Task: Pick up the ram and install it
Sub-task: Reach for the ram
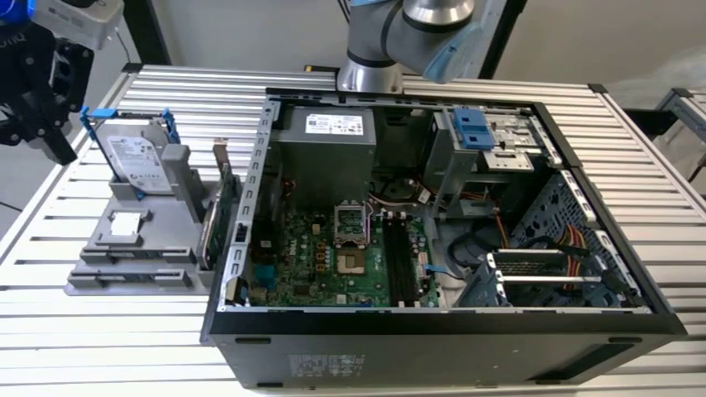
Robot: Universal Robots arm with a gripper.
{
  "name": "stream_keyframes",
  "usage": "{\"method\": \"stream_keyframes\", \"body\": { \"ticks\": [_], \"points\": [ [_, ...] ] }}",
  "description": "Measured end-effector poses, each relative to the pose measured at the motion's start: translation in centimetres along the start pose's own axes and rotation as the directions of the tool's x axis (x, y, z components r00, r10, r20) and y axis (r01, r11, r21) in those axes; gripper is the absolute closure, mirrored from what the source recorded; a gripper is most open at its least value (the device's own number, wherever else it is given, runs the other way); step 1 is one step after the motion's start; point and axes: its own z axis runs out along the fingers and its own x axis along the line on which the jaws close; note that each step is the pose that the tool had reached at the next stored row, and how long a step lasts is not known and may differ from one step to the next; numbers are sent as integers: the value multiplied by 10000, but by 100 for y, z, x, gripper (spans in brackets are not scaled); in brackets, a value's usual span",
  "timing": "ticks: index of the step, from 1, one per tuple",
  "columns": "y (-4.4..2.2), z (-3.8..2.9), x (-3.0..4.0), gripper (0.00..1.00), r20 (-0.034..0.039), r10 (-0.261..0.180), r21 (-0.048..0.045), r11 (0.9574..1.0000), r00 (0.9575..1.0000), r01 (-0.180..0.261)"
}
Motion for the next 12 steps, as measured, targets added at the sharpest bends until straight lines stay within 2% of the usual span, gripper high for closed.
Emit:
{"method": "stream_keyframes", "body": {
  "ticks": [3, 6, 9, 12],
  "points": [
    [-1, 1, -1, 100, 10, -426, 49, 9991, 9991, 426],
    [0, 0, 0, 100, 16, -896, 101, 9959, 9960, 896],
    [0, 1, 0, 100, 34, -1328, 181, 9910, 9911, 1327],
    [0, 1, 0, 100, 52, -1744, 271, 9843, 9847, 1742]
  ]
}}
